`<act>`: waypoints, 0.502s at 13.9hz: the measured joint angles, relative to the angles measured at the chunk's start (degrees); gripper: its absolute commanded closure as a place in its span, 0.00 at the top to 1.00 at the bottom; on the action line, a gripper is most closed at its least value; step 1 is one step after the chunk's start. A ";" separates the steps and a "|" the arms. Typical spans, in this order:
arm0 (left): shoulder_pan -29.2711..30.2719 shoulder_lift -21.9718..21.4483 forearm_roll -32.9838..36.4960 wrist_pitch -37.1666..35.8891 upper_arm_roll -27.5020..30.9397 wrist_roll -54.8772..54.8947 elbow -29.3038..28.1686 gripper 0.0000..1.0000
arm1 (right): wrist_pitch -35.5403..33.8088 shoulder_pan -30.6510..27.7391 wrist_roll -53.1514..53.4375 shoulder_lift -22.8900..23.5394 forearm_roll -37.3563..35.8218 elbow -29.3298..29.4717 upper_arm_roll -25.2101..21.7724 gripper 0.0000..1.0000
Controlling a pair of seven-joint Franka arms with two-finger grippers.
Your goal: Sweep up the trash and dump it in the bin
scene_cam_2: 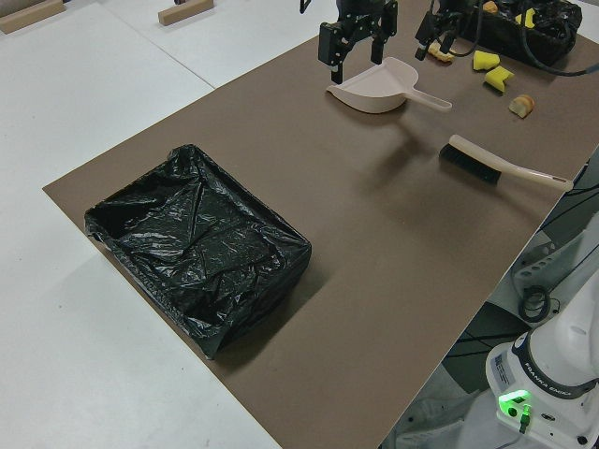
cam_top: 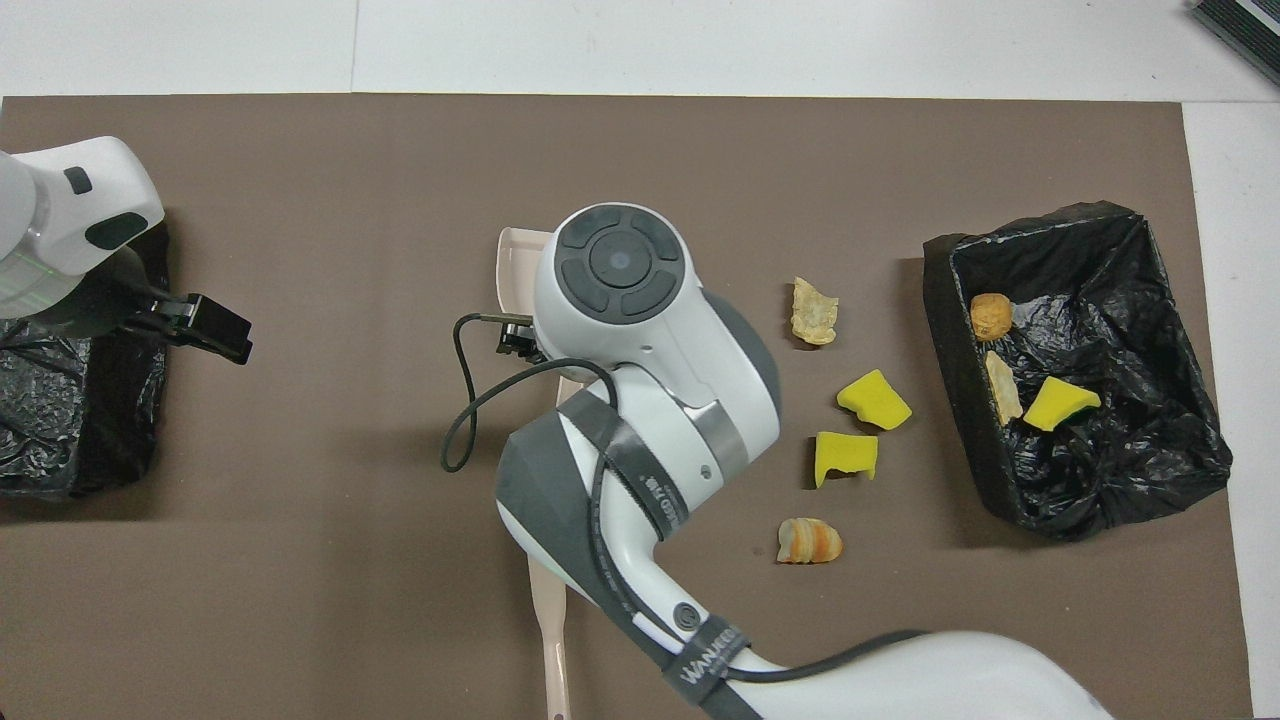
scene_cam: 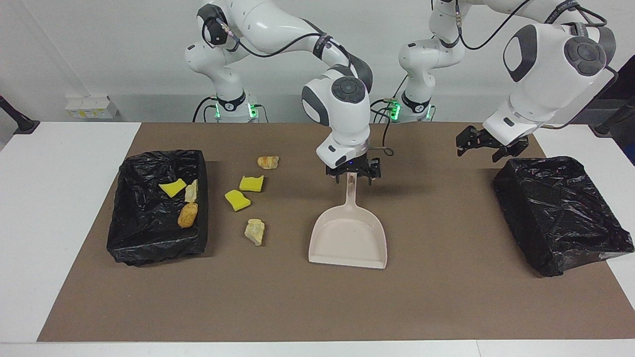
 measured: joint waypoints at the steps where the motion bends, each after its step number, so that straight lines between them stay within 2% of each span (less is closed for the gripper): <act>1: -0.35 -0.03 -0.03 1.25 -0.41 -0.65 -0.33 1.00 | -3.42 -1.07 -2.71 -2.06 0.00 -0.08 -0.02 1.00; 4: -4.78 0.31 -0.09 5.67 -0.96 -8.69 -1.71 1.00 | -9.95 -4.58 -12.10 -7.84 0.01 -1.97 -0.08 1.00; 7: -10.10 1.82 -0.09 9.30 -1.25 -16.51 -2.47 1.00 | -15.26 -10.14 -24.54 -11.40 -0.04 -3.57 -0.23 1.00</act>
